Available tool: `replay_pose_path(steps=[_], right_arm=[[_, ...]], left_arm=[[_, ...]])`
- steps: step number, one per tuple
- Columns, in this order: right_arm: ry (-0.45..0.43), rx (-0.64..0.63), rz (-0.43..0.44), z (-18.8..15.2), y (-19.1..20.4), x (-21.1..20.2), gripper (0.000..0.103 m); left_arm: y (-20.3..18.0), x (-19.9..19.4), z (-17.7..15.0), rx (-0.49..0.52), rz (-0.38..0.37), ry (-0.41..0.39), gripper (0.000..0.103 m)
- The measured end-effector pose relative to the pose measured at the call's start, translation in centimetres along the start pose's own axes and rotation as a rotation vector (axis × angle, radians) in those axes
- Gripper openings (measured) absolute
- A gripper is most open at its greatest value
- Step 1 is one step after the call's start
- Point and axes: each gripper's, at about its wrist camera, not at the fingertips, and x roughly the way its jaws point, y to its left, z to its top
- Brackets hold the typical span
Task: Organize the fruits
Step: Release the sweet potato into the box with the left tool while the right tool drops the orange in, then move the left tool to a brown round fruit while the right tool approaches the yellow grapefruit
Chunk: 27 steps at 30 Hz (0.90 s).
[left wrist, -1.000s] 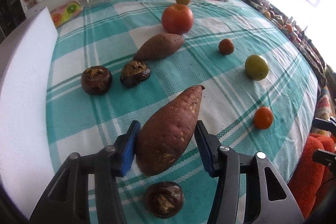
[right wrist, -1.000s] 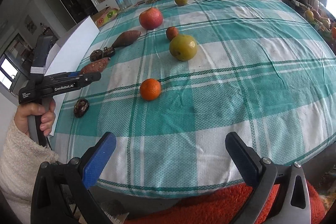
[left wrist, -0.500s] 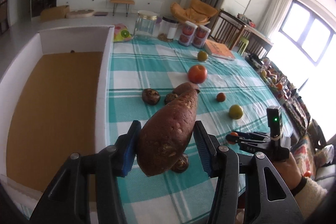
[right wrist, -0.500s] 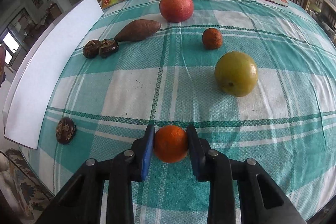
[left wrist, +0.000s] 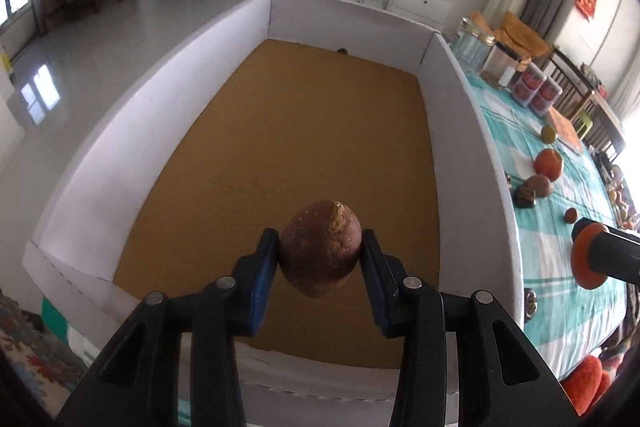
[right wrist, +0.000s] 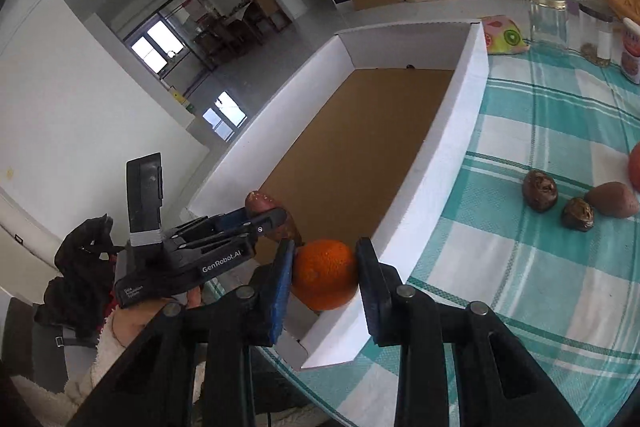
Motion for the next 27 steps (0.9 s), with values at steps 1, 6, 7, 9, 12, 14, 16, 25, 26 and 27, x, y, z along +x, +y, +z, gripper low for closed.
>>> replay_pose_path(steps=[1,6,7,9,12,14,16,25,26,27], right_arm=[[0.014,-0.002,0.009,0.2,0.5,1.2,0.032],[0.001,0.059,0.028,0.7,0.2,1.9,0.053],[-0.03,0.061,0.031,0.6,-0.2,0.5,0.053],[-0.087,0.053,0.006,0.5,-1.0,-2.3,0.055],[-0.178,0.069,-0.067,-1.0,-3.6,-6.6,0.072],[-0.232,0.104,-0.161,-3.3,-6.0,-9.0,0.084],[-0.278,0.163,-0.282,-6.7,-8.9,-10.6,0.086],[-0.397,0.53,-0.716,-21.7,-19.5,-16.1,0.086],[-0.413,0.565,-0.721,-22.5,-20.1,-16.5,0.086],[-0.43,0.602,-0.706,-23.0,-20.5,-17.2,0.086]], left_arm=[[0.0,0.1,-0.1,0.001,0.003,0.003,0.043],[0.1,-1.9,0.6,-0.004,0.048,-0.085,0.081],[0.1,-2.6,0.8,-0.009,0.061,-0.123,0.088],[-0.1,-3.6,1.2,-0.002,0.058,-0.167,0.088],[-2.0,-4.9,1.1,0.018,-0.031,-0.204,0.088],[-4.3,-5.6,0.3,0.057,-0.126,-0.217,0.088],[-7.4,-6.0,-1.1,0.123,-0.227,-0.211,0.088],[-20.7,-3.9,-9.7,0.386,-0.459,-0.026,0.088],[-21.4,-4.1,-10.2,0.396,-0.465,-0.019,0.088],[-21.7,-4.6,-10.9,0.403,-0.472,-0.015,0.088]])
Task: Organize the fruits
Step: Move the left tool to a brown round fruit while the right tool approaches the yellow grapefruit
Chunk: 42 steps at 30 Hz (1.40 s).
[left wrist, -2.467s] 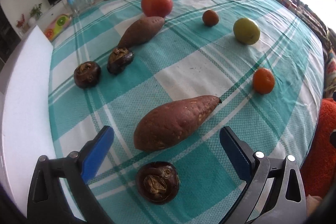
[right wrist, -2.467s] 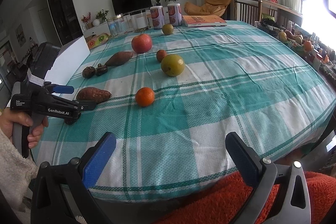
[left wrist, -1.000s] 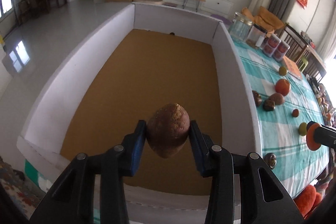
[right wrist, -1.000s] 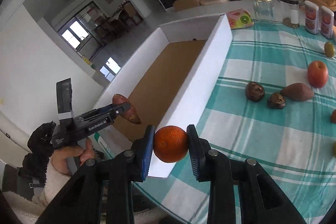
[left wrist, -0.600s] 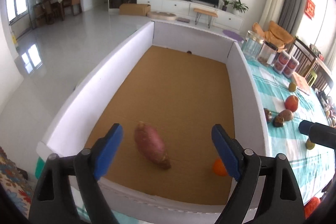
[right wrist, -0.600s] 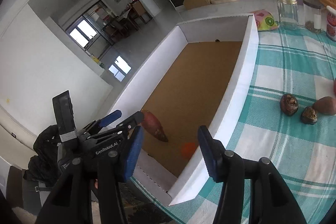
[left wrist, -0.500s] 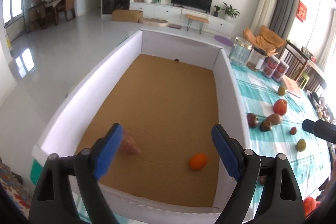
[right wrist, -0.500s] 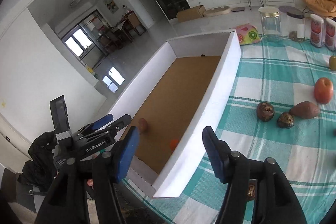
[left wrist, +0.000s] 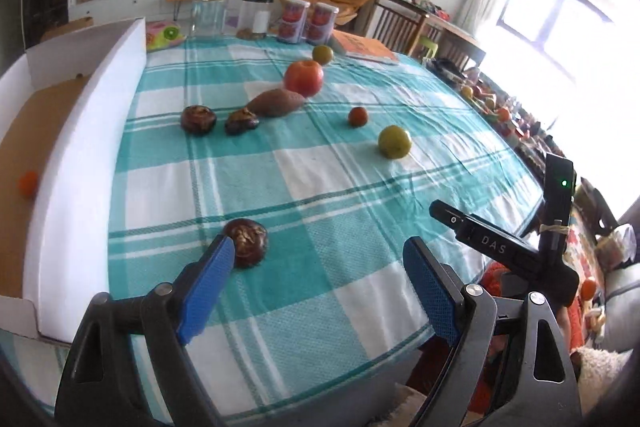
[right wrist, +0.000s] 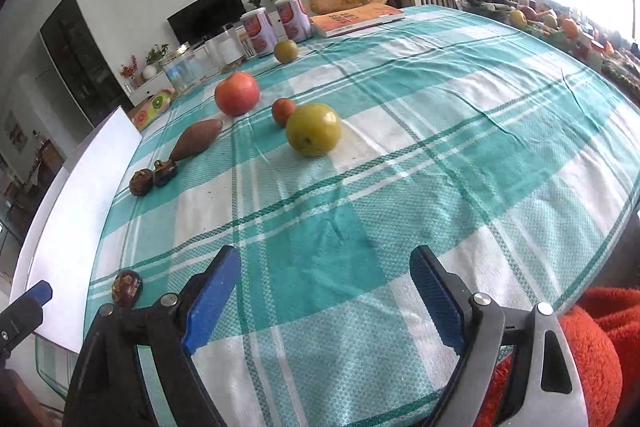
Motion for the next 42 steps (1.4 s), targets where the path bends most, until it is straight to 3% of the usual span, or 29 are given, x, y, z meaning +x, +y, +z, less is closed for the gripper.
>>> replay_pose_path(steps=[4,13,42], right_arm=[[-0.055,0.027,0.01,0.4,-1.0,-0.8,0.086],[-0.024,0.038,0.052,-0.5,-1.3,0.4,0.086],[-0.005,0.065,0.057,-0.4,-1.7,0.8,0.086]], left_arm=[[-2.1,-0.7,-0.4,0.039,0.025,-0.008,0.088],[-2.3,-0.3,-0.3,-0.003,0.109,-0.01,0.088],[-1.8,1.3,-0.5,-0.044,0.134,0.027,0.088]])
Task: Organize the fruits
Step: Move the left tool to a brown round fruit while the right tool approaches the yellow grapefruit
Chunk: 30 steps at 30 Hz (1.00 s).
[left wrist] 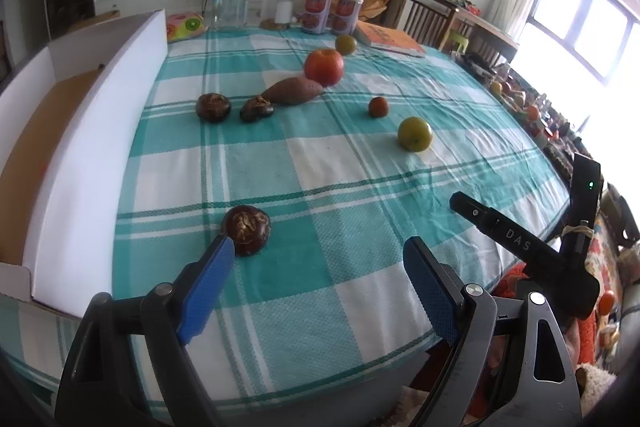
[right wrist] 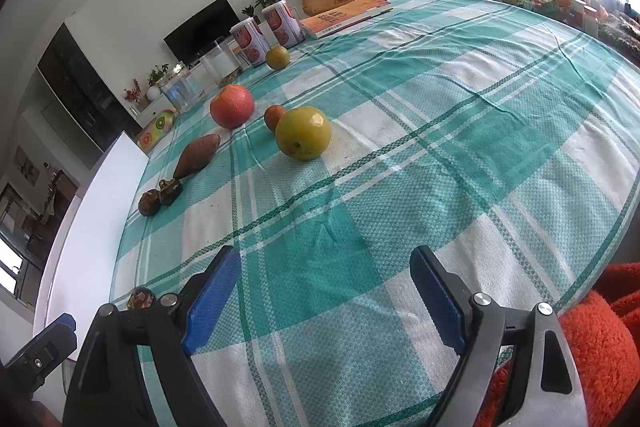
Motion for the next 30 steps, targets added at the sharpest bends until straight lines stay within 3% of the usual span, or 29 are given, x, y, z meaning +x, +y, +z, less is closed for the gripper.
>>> replay_pose_path(steps=[23,30], right_arm=[[0.007,0.02,0.012,-0.1,0.0,0.3,0.086],[0.009,0.021,0.011,-0.2,-0.1,0.3,0.086]], left_arm=[[3.3,2.0,-0.9,-0.082,0.055,0.069,0.088],[3.4,4.0,-1.6,-0.018,0.091,0.109,0.088]])
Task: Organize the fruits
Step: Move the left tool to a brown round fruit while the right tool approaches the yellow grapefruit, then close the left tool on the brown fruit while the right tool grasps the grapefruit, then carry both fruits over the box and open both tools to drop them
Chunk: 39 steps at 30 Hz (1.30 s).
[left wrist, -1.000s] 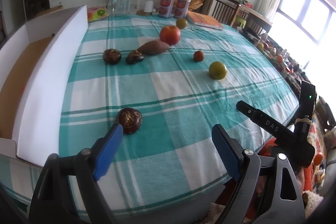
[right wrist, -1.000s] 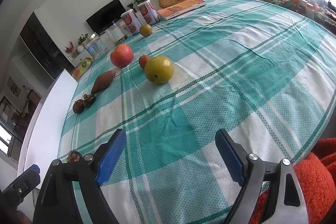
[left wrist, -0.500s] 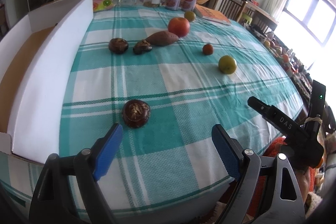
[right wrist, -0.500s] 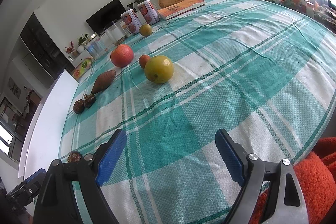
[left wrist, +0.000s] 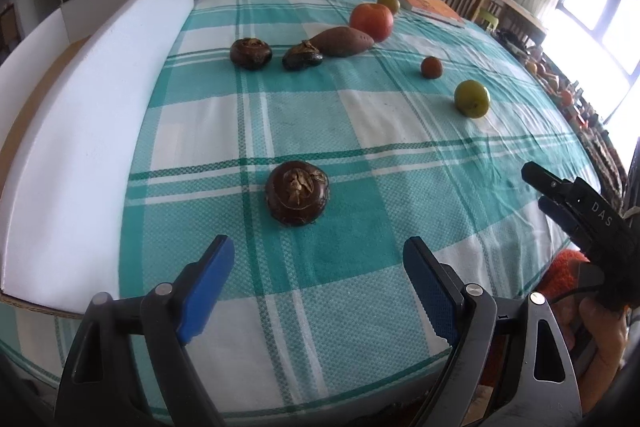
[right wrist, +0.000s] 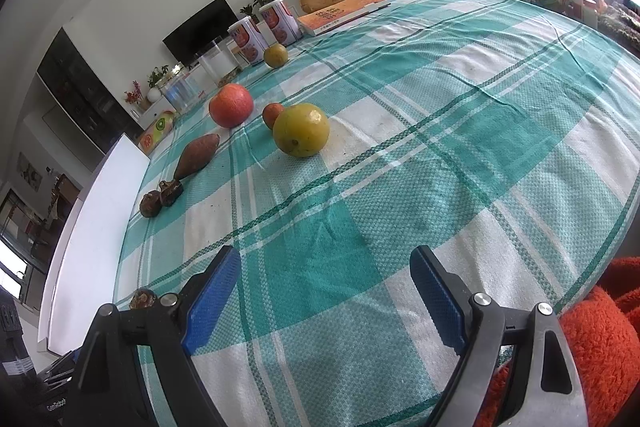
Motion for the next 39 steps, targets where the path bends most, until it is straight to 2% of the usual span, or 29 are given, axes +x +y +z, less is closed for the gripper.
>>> replay_pose_path(steps=[9,10,11,12,15,16,17,19,22,24,28,31,32,33,36,39], right_arm=[[-0.004,0.014,0.009,0.0,-0.3,-0.2,0.086],[-0.004,0.018,0.012,0.0,-0.4,-0.2,0.086],[-0.004,0.025,0.017,0.0,-0.6,-0.2,0.086],[-0.007,0.033,0.024,0.0,-0.7,-0.3,0.086],[-0.034,0.066,0.069,0.2,-1.3,-1.0,0.087],[-0.033,0.075,0.089,0.5,-1.4,-0.9,0.088],[-0.02,0.08,0.1,1.1,-1.5,-0.5,0.092],[0.025,0.048,0.102,3.0,-1.1,1.0,0.092],[0.113,-0.094,0.047,6.8,0.3,4.5,0.092],[0.173,-0.143,0.053,8.8,1.0,7.1,0.092],[0.224,-0.126,0.101,10.8,1.6,10.4,0.092],[0.252,-0.091,0.09,11.2,1.7,12.4,0.083],[0.234,-0.101,0.076,11.3,1.9,12.3,0.066],[0.247,-0.11,0.078,11.3,2.0,12.7,0.052],[0.265,-0.111,0.069,11.0,1.9,12.2,0.052],[0.286,-0.084,0.132,10.3,2.6,10.4,0.052]], left_arm=[[-0.2,3.9,2.0,0.099,0.103,0.006,0.086],[-0.2,4.3,2.1,0.107,0.114,0.01,0.083],[-0.3,4.6,2.1,0.112,0.117,0.017,0.073],[-0.3,4.9,2.2,0.115,0.109,0.024,0.068],[-0.6,5.0,2.3,0.128,0.101,-0.01,0.055],[-0.8,4.9,2.4,0.137,0.102,-0.019,0.045],[-1.0,4.9,2.4,0.143,0.102,-0.023,0.045],[-1.1,4.9,2.4,0.143,0.093,-0.032,0.045],[-0.9,4.7,2.2,0.126,0.061,-0.035,0.045],[-0.6,4.5,2.2,0.11,0.041,-0.032,0.045],[0.1,4.0,2.2,0.07,0.001,-0.027,0.045],[0.4,3.7,2.2,0.06,-0.009,-0.028,0.045],[0.5,3.6,2.2,0.057,-0.013,-0.028,0.045],[0.6,3.5,2.2,0.053,-0.018,-0.029,0.045],[0.9,2.7,2.5,0.025,-0.057,-0.034,0.045],[1.6,0.1,3.3,-0.019,-0.133,-0.06,0.045]])
